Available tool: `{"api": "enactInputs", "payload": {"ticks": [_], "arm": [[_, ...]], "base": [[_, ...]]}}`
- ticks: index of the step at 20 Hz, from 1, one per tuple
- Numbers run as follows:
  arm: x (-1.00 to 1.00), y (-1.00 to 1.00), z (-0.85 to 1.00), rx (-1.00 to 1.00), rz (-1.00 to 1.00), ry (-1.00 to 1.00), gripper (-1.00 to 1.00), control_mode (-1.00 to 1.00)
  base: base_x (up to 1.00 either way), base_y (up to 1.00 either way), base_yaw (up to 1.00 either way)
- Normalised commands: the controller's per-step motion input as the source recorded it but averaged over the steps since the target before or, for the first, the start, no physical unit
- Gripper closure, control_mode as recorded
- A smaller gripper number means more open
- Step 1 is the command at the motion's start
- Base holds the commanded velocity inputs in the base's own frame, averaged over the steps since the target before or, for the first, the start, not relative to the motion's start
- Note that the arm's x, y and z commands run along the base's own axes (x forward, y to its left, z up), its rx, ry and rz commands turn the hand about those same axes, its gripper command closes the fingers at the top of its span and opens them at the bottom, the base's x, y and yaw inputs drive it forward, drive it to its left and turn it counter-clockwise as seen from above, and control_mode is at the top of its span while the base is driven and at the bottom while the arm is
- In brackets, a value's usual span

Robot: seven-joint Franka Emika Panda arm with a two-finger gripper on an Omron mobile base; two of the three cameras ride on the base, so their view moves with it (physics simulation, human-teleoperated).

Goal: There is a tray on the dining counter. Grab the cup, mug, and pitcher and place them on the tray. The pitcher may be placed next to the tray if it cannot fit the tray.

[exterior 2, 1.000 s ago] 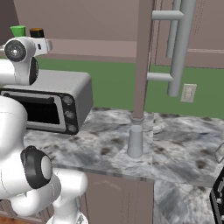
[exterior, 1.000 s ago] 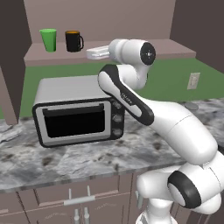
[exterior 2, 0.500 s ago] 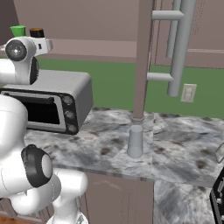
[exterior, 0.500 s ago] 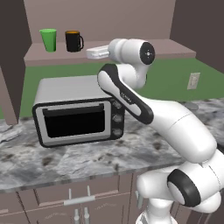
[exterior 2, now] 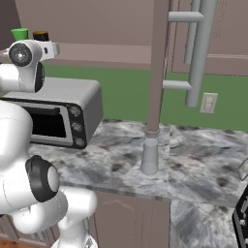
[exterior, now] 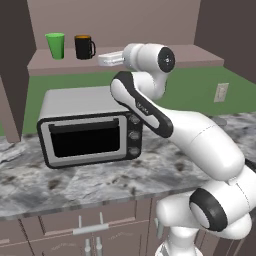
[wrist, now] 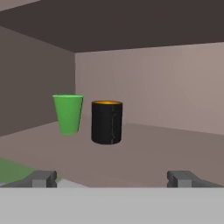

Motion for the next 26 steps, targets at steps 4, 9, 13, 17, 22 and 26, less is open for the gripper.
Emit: {"api": "enactInputs", "payload": {"ticks": [4,9,13,17,22,26], "arm": [[0.06,0.0,0.0,0.0,0.0,0.0,-1.0,-1.0],[0.03,0.0,0.0,0.0,0.0,0.0,-1.0,-1.0],[0.03,0.0,0.0,0.0,0.0,0.0,-1.0,-1.0],[0.01,0.0,0.0,0.0,0.0,0.0,-1.0,-1.0],[0.0,0.0,0.0,0.0,0.0,0.0,-1.0,-1.0],[0.0,0.0,0.0,0.0,0.0,0.0,-1.0,-1.0]], "base": [[0.0,0.0,0.0],[0.0,0.0,0.0],[0.0,0.0,0.0],[0.0,0.0,0.0],[0.0,0.0,0.0],[0.0,0.0,0.0]]}}
